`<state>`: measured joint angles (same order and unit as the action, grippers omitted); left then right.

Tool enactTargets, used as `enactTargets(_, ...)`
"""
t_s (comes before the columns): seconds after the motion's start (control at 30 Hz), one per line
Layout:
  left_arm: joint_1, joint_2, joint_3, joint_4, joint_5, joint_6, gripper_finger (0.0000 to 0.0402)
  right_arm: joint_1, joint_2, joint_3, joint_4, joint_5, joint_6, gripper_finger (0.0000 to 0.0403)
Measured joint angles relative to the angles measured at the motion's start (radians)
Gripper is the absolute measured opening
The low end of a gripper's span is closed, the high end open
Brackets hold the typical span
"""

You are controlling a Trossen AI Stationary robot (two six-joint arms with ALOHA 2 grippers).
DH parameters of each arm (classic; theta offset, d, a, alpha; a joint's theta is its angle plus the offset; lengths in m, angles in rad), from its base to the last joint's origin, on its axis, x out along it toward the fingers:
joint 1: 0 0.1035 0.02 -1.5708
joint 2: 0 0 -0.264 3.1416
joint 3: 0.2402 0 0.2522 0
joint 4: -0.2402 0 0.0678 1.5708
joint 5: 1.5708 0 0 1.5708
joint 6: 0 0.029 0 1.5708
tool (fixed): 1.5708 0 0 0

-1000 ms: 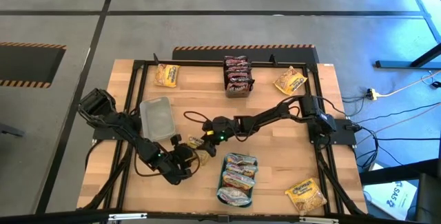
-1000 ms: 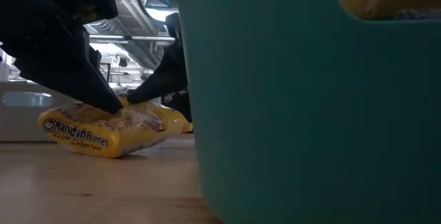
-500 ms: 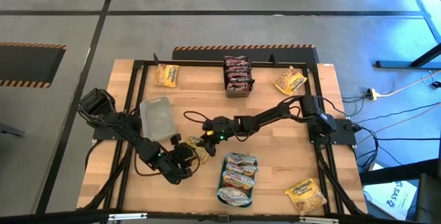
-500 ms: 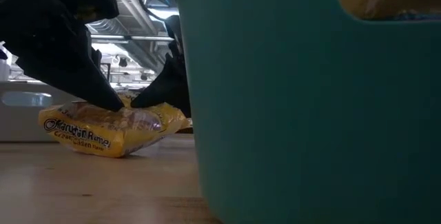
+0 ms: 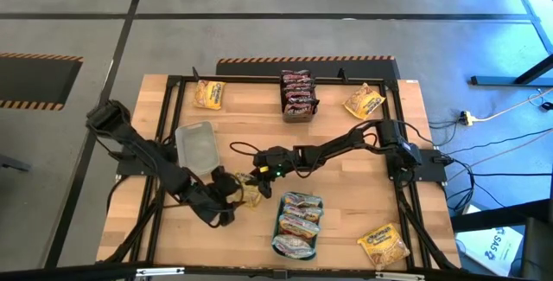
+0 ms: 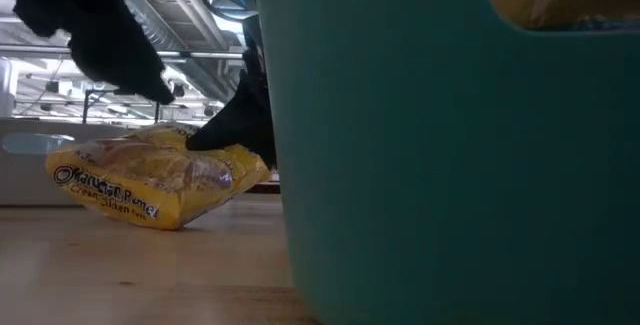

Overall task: Sort Maruchan noodles
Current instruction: Put the yellow noodle pack into the white bin

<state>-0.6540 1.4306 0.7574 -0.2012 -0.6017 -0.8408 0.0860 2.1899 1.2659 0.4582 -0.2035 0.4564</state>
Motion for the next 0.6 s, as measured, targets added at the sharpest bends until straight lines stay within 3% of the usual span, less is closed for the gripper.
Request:
enactTargets(0.33, 0.037, -0.170, 0.000, -0.061, 0.044, 0.040, 0.0244, 0.003, -0.054, -0.004, -0.062, 0.020, -0.128, 0.0088)
enactTargets(0.6, 0.124, -0.251, 0.000, -0.183, 0.046, 0.006, 0.0244, 0.050, -0.091, 0.002, -0.102, 0.159, -0.357, 0.0087)
